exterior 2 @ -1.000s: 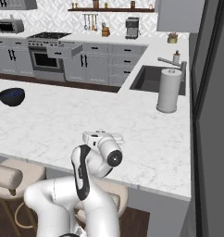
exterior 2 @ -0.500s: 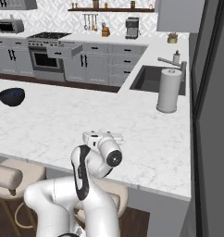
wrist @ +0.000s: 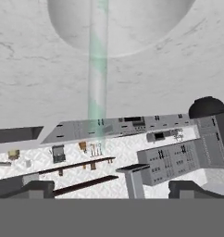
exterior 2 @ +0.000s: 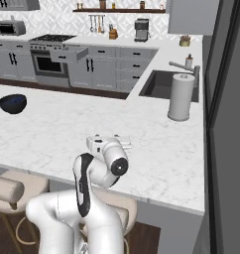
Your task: Take a straw from the drawer in front and place it inside the glass cup on the dining counter.
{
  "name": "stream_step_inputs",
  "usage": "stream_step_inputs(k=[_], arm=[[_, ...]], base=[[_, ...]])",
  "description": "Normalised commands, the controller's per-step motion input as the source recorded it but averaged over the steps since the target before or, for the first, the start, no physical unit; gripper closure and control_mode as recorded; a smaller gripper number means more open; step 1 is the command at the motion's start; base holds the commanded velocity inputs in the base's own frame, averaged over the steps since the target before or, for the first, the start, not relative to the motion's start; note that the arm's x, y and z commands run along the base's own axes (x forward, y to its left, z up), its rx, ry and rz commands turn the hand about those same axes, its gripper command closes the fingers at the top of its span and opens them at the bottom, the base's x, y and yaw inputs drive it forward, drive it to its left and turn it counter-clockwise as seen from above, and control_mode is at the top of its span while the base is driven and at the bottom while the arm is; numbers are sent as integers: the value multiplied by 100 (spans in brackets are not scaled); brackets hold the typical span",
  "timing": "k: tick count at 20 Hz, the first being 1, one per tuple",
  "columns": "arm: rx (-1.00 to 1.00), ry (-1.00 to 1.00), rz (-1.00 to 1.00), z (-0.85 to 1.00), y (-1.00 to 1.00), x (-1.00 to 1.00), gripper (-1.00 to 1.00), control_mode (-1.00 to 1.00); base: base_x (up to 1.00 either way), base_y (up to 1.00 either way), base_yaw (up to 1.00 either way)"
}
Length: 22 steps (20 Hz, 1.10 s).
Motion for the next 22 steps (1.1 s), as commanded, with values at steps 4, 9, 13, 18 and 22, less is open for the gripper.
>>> stream_step_inputs(k=[4,9,13,18,22], arm=[[-7,-3,-5,74,18,-8,-100,-100],[-10,-2,-8,84,32,-1,-100,-100],[-12,0,-10,85,33,0,-100,-100],[-10,0,-14,73,47,0,-100,-100],[-8,1,-18,56,67,0,-100,-100]], base=[[0,0,0],[0,0,0],[0,0,0],[0,0,0],[0,0,0]])
